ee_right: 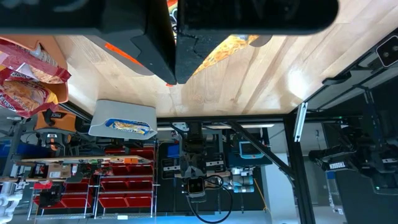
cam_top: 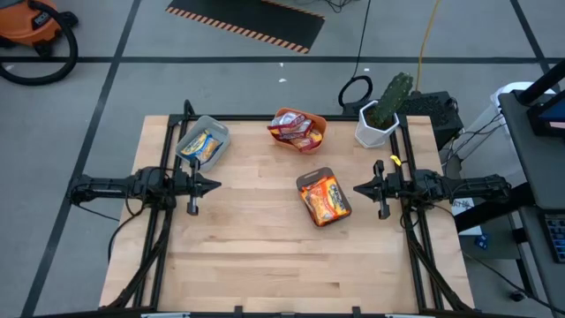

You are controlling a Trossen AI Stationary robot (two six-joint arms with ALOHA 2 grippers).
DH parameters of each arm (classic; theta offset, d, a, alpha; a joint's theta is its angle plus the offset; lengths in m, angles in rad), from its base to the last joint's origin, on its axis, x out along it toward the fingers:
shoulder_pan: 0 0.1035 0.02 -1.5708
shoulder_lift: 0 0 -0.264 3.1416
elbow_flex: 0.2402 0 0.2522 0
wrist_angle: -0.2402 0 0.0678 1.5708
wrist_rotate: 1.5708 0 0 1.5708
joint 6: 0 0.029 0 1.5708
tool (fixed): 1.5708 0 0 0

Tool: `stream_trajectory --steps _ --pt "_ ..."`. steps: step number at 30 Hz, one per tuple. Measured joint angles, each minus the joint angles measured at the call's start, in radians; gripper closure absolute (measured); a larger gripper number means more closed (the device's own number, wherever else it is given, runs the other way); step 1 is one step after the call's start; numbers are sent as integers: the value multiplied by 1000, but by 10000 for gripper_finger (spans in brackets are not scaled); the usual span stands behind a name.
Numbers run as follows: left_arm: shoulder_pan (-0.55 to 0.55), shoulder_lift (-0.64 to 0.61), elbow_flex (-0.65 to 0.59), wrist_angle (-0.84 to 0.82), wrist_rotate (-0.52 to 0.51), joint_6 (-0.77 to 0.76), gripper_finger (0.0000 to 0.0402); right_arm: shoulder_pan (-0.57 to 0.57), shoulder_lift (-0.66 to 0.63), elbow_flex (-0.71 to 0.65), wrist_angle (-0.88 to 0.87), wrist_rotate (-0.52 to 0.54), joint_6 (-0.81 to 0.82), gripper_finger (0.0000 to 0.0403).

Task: Sort Maruchan noodles
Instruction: Return to Home Position

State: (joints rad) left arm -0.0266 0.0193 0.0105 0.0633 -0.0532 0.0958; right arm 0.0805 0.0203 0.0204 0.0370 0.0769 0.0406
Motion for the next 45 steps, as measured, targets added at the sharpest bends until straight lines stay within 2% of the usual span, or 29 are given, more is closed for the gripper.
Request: stream_trajectory --steps 45 --pt "0 0 0 0 0 0 398 0 0 0 0 0 0 403"
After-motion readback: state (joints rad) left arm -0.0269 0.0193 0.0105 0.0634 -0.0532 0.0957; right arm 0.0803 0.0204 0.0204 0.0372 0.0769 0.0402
